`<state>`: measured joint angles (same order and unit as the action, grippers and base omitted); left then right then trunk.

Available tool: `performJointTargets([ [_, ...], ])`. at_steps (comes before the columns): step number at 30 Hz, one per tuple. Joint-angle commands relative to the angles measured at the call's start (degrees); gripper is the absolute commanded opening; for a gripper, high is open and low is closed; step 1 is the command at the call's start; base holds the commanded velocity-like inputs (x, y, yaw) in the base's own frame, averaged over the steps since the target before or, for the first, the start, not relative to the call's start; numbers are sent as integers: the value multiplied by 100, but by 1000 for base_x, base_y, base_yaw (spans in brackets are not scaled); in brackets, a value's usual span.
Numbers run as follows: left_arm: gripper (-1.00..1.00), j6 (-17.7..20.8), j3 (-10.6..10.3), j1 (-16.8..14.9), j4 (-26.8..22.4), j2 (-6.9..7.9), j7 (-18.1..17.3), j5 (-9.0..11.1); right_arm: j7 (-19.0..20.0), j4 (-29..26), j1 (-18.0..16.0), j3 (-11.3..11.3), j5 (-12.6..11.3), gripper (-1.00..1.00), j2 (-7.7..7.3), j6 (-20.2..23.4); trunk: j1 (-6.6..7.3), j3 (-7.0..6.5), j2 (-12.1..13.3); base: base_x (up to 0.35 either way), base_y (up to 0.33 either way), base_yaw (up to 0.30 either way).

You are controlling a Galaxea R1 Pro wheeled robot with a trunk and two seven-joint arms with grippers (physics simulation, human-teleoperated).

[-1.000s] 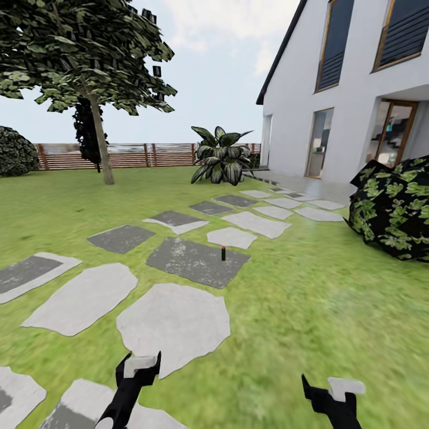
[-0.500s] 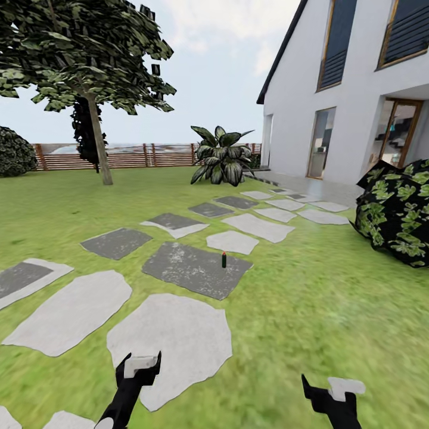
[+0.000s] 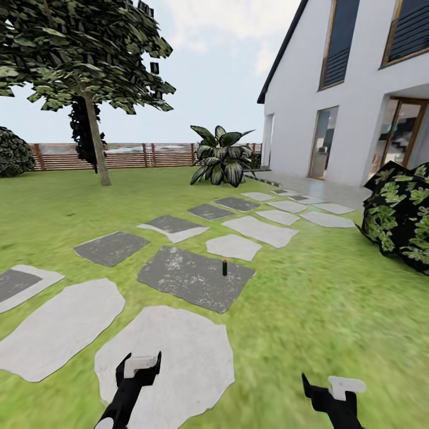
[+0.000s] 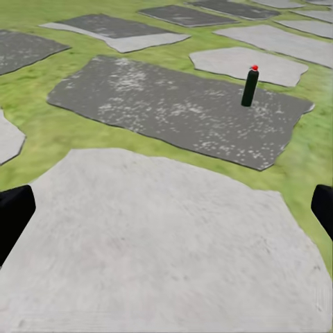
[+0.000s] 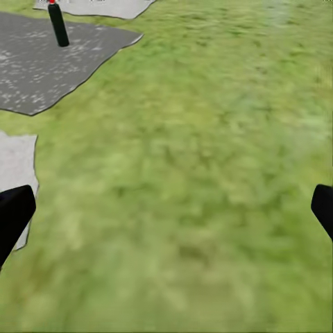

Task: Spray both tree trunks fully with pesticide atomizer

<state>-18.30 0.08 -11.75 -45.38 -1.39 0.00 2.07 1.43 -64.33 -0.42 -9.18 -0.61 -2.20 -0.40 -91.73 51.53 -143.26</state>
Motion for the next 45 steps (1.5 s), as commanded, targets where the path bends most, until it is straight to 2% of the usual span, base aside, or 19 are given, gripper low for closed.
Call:
performJointTargets([
  [1,100,-16,0,-3,3,-1,0,21,15,-1,-2,-5,-9,100,0,-4,-2,6,-2,329,0,0],
  [26,100,-16,0,-3,11,-1,0,21,15,-1,-2,-14,-34,100,-1,-4,-2,6,-2,315,-105,0],
  [38,100,-24,0,-3,276,-1,-5,13,15,-4,-2,-14,-35,100,0,-4,-2,6,-2,301,-161,1],
  [45,100,-25,0,-3,283,-1,-4,12,15,-8,-2,-19,-35,100,0,-4,-2,6,-2,298,-165,150],
])
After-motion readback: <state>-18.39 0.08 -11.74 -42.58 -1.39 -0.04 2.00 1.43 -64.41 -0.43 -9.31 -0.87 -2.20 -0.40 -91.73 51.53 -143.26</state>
